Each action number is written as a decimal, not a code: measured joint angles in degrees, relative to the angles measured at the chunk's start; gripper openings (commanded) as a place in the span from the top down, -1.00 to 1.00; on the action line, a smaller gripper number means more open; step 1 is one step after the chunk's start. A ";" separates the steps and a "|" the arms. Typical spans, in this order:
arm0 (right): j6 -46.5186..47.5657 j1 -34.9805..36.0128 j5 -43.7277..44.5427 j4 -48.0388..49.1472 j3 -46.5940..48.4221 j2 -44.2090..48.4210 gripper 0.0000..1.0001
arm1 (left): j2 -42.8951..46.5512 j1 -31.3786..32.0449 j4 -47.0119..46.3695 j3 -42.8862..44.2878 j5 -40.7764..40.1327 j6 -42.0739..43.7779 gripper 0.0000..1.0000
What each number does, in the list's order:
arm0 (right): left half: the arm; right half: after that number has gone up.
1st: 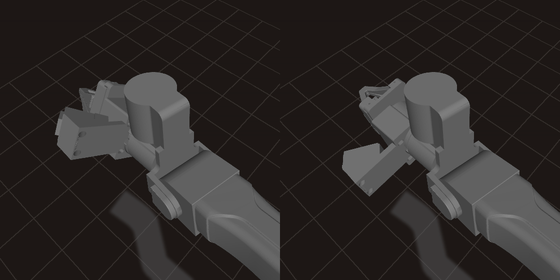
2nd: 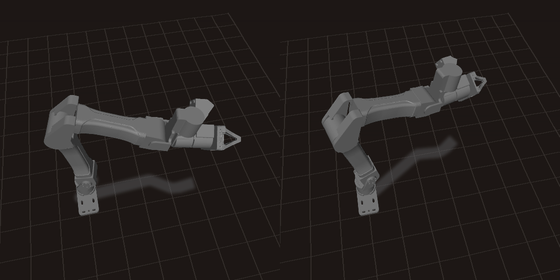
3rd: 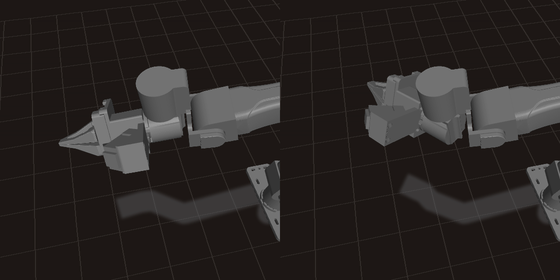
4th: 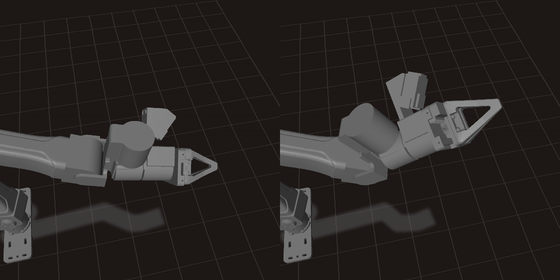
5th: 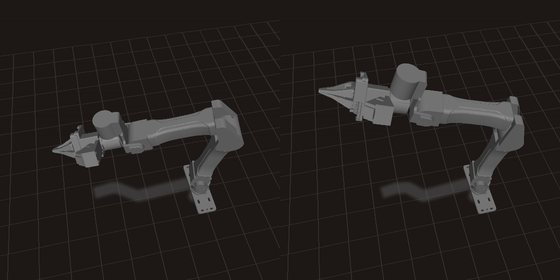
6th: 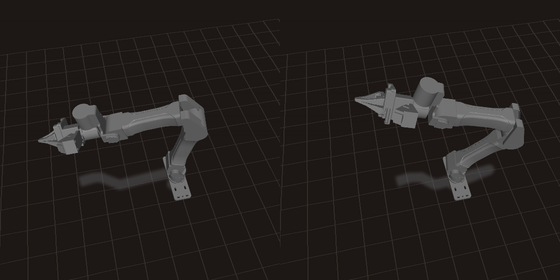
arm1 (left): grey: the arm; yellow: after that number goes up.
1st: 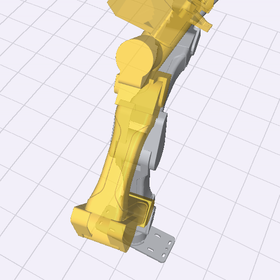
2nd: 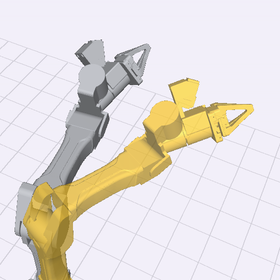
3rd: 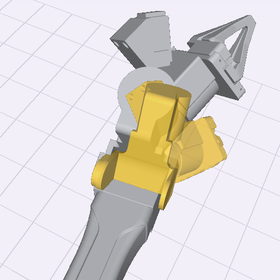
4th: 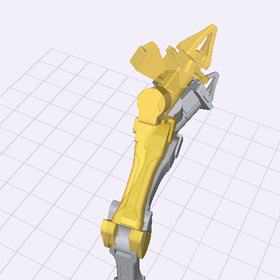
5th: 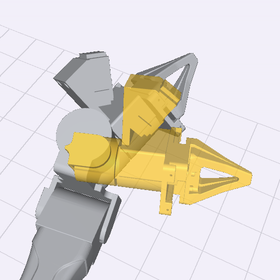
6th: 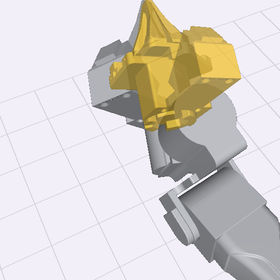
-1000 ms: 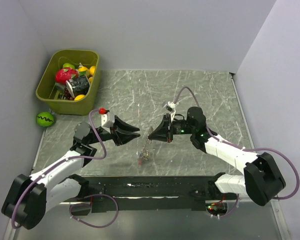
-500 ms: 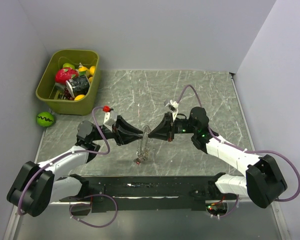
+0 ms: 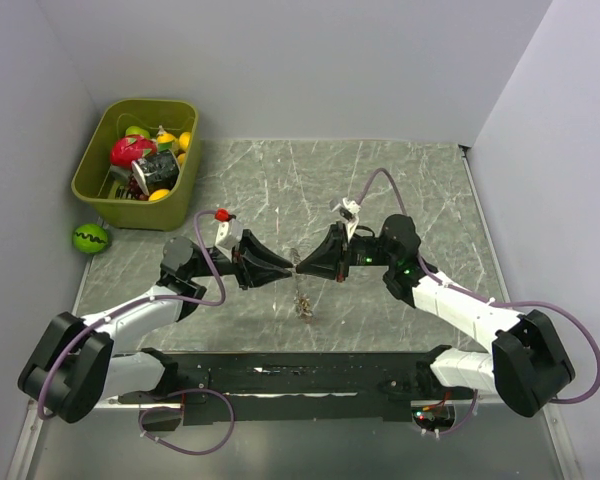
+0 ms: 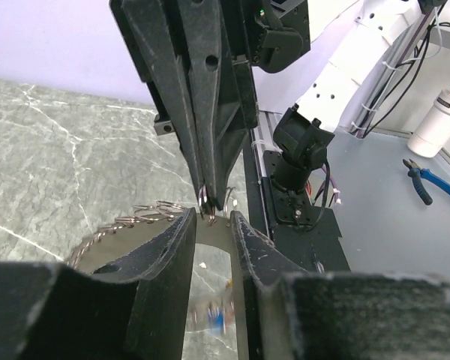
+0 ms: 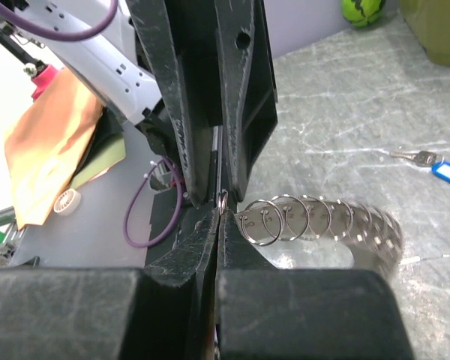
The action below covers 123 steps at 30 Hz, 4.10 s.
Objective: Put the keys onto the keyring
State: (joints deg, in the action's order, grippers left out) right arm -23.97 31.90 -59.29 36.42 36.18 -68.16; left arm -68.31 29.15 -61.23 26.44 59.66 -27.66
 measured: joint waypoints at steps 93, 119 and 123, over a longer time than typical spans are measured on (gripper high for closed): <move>-19.02 -0.26 11.91 31.87 -9.64 2.67 1.00 | -2.54 3.56 -12.70 6.08 -4.04 -4.72 0.49; -19.82 -0.17 12.07 32.15 -9.64 2.47 1.00 | -1.46 3.85 -12.79 5.11 -5.73 -2.03 0.32; -19.76 -0.17 12.13 32.13 -9.64 2.67 1.00 | -1.46 3.85 -12.81 4.55 -6.12 -2.03 0.31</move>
State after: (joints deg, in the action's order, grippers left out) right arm -43.72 31.73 -47.16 68.55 26.55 -65.49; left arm -69.78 32.99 -74.04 30.98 53.54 -29.69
